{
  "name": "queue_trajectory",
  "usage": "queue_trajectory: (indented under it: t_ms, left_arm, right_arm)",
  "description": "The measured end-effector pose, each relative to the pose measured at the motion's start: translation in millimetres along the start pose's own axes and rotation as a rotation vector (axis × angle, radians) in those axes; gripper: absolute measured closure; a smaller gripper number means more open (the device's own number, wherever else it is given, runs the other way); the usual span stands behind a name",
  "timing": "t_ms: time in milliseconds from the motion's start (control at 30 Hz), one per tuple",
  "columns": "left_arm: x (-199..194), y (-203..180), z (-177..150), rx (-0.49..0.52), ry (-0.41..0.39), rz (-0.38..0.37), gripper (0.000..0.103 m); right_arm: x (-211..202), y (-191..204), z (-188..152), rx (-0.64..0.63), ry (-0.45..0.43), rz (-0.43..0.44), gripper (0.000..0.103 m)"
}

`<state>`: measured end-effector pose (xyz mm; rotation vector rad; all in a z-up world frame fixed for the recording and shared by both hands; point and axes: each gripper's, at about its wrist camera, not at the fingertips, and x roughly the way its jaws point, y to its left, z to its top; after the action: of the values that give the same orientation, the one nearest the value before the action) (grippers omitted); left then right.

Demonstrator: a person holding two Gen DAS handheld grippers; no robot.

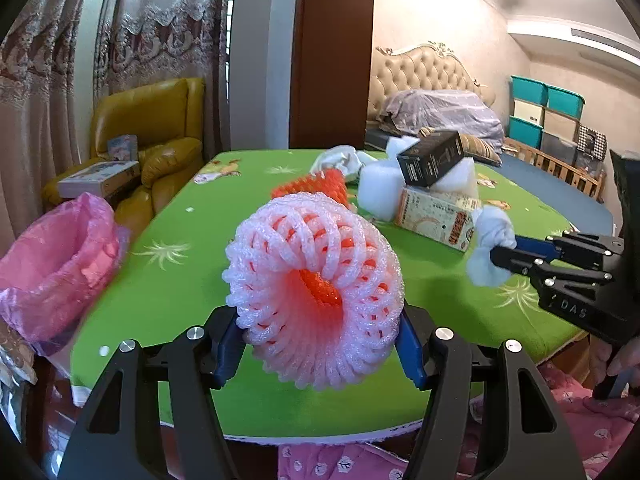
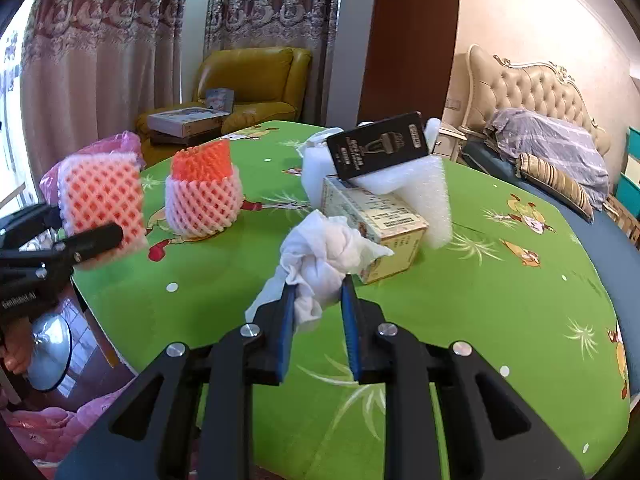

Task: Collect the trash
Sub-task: 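Carry the foam net and tissue with both grippers over the bin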

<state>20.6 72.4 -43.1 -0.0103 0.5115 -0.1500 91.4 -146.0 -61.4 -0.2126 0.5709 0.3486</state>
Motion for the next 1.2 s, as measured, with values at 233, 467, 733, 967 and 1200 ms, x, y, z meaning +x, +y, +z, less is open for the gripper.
queue_trajectory:
  t_ms: [233,467,733,967,1200]
  left_arm:
    - [-20,9,2,0.028,-0.039,0.035,0.044]
    - [-30,33,2,-0.015,-0.051,0.087,0.044]
    - [-46,69,-5,-0.064,-0.062,0.16,0.044]
    - [-62,99,-12,-0.096,-0.07,0.231,0.044]
    - [-77,144,-7,-0.131,-0.094,0.311,0.044]
  right_arm:
    - [-1,16,8,-0.044,-0.014,0.032,0.081]
    - [-2,38,24,-0.088,-0.043,0.108,0.081]
    - [3,73,34,-0.178,-0.057,0.199,0.081]
    - [14,111,43,-0.246,-0.044,0.285,0.081]
    - [29,152,66,-0.32,-0.061,0.36,0.081]
